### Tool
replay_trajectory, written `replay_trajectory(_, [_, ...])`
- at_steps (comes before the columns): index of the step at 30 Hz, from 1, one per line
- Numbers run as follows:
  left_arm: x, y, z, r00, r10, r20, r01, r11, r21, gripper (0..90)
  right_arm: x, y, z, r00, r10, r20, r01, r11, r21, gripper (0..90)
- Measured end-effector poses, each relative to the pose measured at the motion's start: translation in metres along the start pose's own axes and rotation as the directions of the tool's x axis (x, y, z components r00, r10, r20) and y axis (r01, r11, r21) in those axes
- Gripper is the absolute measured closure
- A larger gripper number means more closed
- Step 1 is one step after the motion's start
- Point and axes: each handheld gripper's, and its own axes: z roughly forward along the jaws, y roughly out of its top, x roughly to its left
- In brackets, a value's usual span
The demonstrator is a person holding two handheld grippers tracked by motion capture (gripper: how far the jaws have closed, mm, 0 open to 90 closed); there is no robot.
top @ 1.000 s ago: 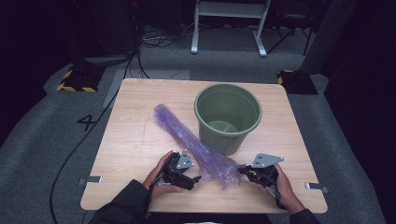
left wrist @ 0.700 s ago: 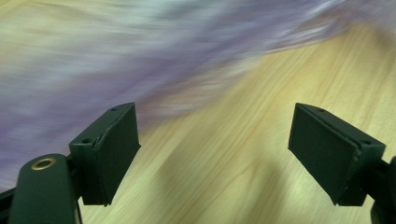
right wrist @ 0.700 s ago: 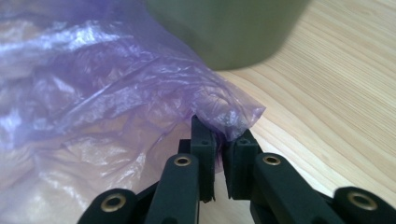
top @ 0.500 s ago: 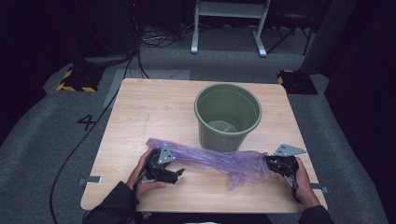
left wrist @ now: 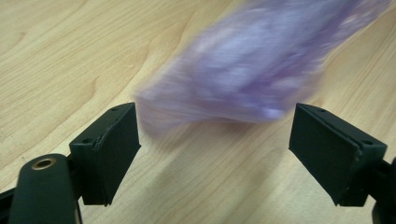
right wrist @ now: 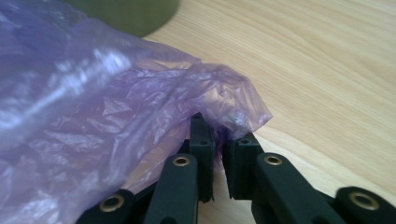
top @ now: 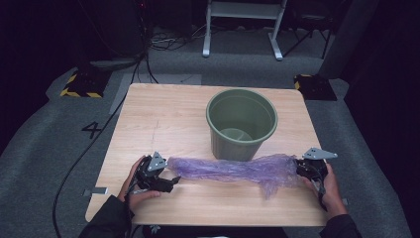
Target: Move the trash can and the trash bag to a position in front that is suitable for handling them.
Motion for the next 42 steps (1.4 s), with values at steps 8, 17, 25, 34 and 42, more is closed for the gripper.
replay_trajectory(8, [-0.007,0.005,0.016,0.9976,0.052,0.045,-0.053,0.9985,0.017,17.3,-0.012,-0.001,-0.005,0.9985,0.026,0.049,-0.026,1.0,0.002,43.1])
replay_trajectory(17, [-0.01,0.008,0.023,0.9934,0.081,0.082,-0.083,0.996,0.03,42.4,-0.017,-0.001,-0.028,0.9953,0.036,0.09,-0.034,0.999,-0.031,23.4])
replay_trajectory(25, [-0.01,0.005,0.022,0.992,0.078,0.099,-0.081,0.9962,0.032,48.1,-0.015,0.0,-0.058,0.9891,0.086,0.119,-0.076,0.994,-0.081,25.4])
replay_trajectory(34, [-0.012,0.004,0.021,0.9911,0.078,0.108,-0.082,0.9963,0.027,50.4,0.005,0.017,-0.083,0.9886,0.091,0.12,-0.07,0.983,-0.168,26.2])
replay_trajectory(42, [-0.015,0.004,0.022,0.9905,0.075,0.115,-0.079,0.9965,0.029,47.7,0.028,0.029,-0.09,0.9976,0.06,0.036,-0.051,0.976,-0.211,26.6])
